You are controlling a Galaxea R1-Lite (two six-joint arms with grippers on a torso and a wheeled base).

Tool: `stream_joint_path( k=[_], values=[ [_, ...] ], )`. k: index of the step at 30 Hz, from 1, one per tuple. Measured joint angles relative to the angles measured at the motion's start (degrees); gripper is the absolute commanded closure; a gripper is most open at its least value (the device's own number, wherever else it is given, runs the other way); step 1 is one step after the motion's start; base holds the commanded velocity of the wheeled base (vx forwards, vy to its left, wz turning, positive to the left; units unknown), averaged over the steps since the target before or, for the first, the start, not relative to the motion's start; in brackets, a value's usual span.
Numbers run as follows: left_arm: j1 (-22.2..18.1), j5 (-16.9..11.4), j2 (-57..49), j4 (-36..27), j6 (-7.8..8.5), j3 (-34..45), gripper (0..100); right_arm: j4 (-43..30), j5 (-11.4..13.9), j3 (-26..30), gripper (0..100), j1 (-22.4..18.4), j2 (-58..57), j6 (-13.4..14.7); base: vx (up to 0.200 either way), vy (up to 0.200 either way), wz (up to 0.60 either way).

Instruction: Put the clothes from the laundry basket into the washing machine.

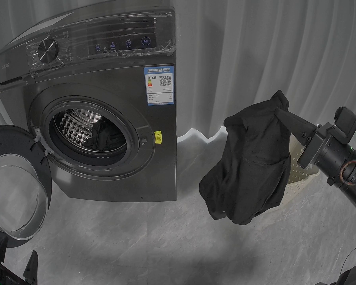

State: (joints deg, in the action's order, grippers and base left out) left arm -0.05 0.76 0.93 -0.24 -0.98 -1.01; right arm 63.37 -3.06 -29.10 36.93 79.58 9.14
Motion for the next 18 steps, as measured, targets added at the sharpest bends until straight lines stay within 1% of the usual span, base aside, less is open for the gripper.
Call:
stream_joint_path(
  k=[1,18],
  values=[
    [0.0,0.0,0.0,0.0,0.00,0.0,0,0.0,0.0,0.0,100,0.0,-0.1,0.0,0.000,0.000,0.00],
    [0.0,0.0,0.0,0.0,-0.02,0.0,0,0.0,0.1,0.2,100,0.1,-0.1,0.0,-0.200,0.000,0.00]
  ],
)
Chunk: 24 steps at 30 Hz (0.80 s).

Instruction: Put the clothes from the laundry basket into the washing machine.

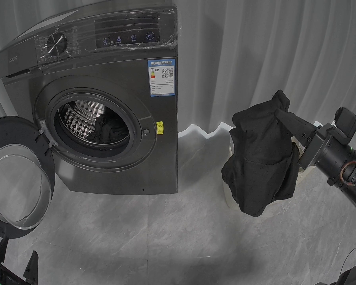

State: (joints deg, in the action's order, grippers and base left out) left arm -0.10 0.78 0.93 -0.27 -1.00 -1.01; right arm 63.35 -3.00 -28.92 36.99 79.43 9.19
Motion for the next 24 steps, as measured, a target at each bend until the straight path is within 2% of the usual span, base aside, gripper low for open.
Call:
stream_joint_path(
  k=[7,24],
  values=[
    [0.0,0.0,0.0,0.0,0.02,0.0,0,0.0,0.0,0.1,100,0.0,0.0,0.1,-0.029,0.000,0.00],
    [0.0,0.0,0.0,0.0,-0.11,0.0,0,0.0,0.0,0.3,100,0.0,0.2,0.0,0.000,0.200,0.00]
  ],
)
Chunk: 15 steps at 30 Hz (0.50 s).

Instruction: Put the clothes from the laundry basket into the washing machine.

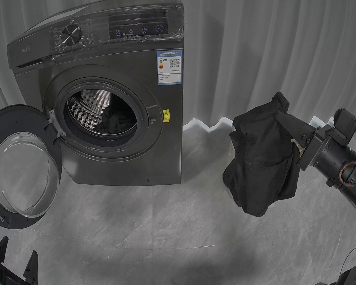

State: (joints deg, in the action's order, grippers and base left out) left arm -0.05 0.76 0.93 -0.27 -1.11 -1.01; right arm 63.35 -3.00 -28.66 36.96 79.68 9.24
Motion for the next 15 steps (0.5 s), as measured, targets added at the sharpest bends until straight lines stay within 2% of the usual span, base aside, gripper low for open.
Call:
stream_joint_path(
  k=[15],
  values=[
    [0.0,0.0,0.0,0.0,-0.01,0.0,0,0.0,0.0,0.1,100,0.0,0.1,0.1,0.000,0.200,0.00]
  ],
)
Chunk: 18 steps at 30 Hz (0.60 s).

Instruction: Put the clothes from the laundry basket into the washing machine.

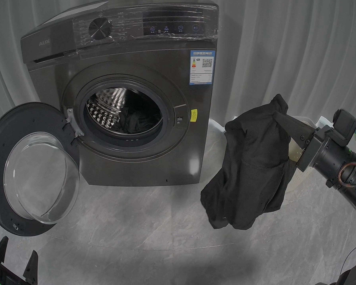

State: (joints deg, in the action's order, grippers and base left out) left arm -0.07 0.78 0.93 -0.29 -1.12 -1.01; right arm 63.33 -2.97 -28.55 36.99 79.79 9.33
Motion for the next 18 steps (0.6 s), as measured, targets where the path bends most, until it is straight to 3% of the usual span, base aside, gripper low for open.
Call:
stream_joint_path(
  k=[10,18],
  values=[
    [0.0,0.0,0.0,0.1,0.01,0.0,0,0.0,0.0,0.0,100,0.0,0.2,0.0,0.000,0.200,0.00],
    [0.0,0.0,0.0,0.1,0.06,0.0,0,0.0,0.0,0.0,100,0.0,0.4,0.0,0.000,0.000,0.00]
  ],
)
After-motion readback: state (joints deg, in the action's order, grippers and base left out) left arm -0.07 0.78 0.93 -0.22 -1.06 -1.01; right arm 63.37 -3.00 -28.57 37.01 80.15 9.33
